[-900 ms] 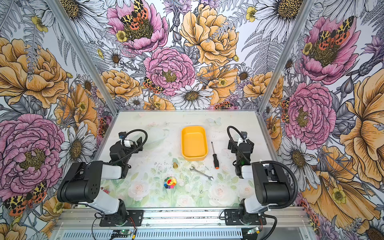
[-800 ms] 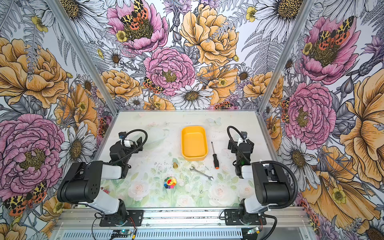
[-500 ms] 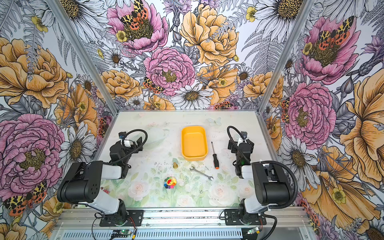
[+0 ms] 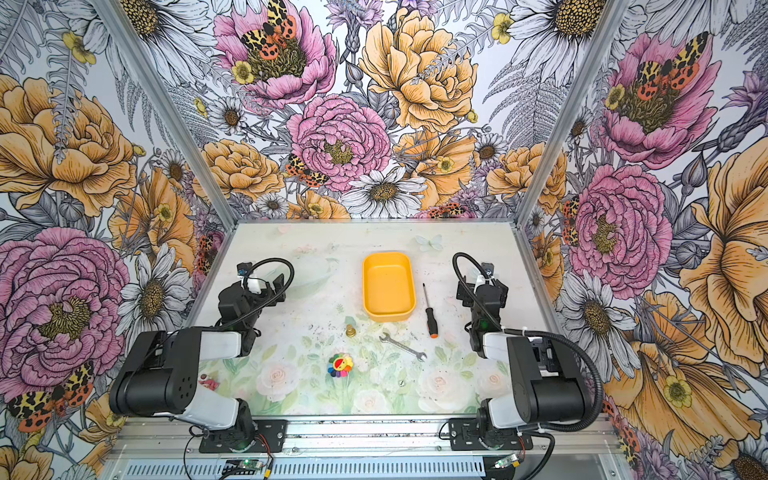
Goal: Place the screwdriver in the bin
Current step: 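Move the right gripper forward toward the orange-and-black screwdriver beside the bin, then lower the right gripper over the screwdriver handle and close on it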
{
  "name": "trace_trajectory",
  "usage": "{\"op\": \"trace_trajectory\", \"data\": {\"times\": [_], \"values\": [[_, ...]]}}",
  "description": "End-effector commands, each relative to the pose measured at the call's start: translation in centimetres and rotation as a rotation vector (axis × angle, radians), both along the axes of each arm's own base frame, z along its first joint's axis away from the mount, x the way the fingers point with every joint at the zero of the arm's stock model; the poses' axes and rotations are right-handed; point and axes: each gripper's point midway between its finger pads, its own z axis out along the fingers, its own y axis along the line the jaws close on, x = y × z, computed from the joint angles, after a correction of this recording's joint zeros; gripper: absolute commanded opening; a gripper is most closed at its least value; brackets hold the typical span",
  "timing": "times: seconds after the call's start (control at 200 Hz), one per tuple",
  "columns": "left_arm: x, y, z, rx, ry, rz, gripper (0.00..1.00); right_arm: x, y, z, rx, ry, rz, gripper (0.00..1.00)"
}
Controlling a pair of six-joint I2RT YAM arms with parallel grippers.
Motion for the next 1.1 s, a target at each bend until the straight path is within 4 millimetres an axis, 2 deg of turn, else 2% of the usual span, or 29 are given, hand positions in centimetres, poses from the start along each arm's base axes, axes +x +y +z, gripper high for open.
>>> {"op": "trace_trajectory", "data": {"times": [0.0,0.085,0.2,0.345,0.45,0.616,0.741,0.911,1.096], "values": [[0.3,-0.2,3.2,-0.007,0.005,-0.010,0.99,-0.3,0.5,3.2,0.038,0.023,0.002,0.95],[-0.3,-1.0,4.7,-0.065,0.013,-0.035,0.99,-1.3,2.1,4.0,0.133,0.120,0.067,0.95],[-1.1,-3.2,5.7,-0.182,0.047,-0.122,0.99,-2.6,6.1,3.7,0.296,0.263,0.236,0.95],[-2.2,-6.6,5.2,-0.299,0.095,-0.211,0.99,-4.5,11.0,2.1,0.472,0.414,0.405,0.93],[-3.0,-8.7,4.4,-0.322,0.137,-0.242,0.99,-6.0,12.9,0.3,0.507,0.506,0.419,0.94],[-3.9,-10.3,3.3,-0.367,0.215,-0.284,0.99,-7.7,13.0,-3.0,0.500,0.622,0.345,0.93],[-4.3,-10.7,3.0,-0.386,0.249,-0.299,0.99,-8.2,12.7,-4.8,0.461,0.685,0.285,0.88],[-4.5,-10.7,2.5,-0.386,0.292,-0.296,0.99,-8.7,13.2,-5.9,0.452,0.737,0.262,0.79],[-4.8,-10.8,1.7,-0.387,0.324,-0.297,0.99,-9.3,13.6,-7.4,0.379,0.794,0.240,0.74]]}}
